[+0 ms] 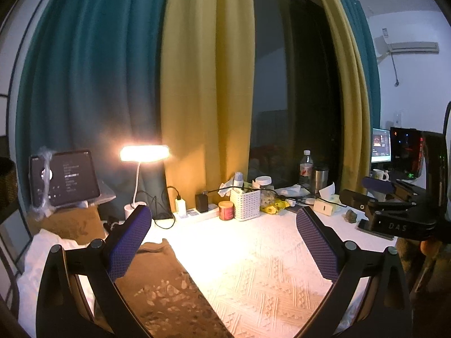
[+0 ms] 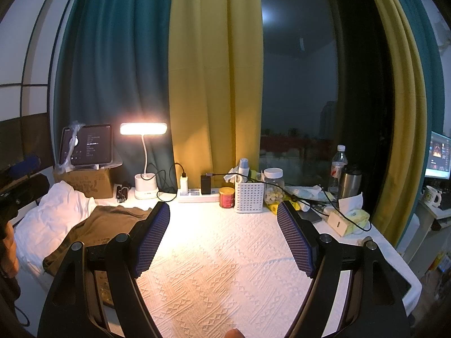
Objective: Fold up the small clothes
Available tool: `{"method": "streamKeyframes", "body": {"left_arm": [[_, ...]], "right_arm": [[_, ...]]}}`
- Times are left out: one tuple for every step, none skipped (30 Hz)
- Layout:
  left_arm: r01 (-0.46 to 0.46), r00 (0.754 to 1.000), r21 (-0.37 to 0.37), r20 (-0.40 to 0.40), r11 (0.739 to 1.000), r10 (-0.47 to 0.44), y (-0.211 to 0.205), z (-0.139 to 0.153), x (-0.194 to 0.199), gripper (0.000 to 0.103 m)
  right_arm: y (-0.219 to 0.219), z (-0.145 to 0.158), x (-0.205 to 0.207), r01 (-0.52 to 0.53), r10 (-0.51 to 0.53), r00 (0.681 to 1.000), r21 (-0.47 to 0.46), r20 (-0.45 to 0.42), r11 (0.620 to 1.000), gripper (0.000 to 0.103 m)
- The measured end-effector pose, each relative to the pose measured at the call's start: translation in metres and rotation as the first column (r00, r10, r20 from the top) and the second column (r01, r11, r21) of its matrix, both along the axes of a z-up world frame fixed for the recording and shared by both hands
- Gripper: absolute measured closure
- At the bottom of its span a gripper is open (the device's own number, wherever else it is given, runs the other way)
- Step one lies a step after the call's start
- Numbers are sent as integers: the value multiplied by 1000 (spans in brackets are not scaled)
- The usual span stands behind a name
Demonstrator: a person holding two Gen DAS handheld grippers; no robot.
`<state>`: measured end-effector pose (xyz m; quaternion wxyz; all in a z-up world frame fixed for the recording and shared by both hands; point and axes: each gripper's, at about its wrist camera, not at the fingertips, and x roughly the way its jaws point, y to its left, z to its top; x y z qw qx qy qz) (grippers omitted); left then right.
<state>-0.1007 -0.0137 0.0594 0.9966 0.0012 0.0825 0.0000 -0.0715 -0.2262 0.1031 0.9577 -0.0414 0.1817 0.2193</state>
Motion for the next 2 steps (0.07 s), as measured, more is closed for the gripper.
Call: {"method": "streamKeyframes", "body": {"left_arm": [[5,1000,2,2,1000,-5,0,-1,-1,2],[10,1000,7,9,1000,-10,0,-1,-1,2]], "right_arm": [[0,0,0,1,-1,1000,-1,-1,1000,22],[-1,-1,0,0,0,1000,-1,-3,1000,22]]}}
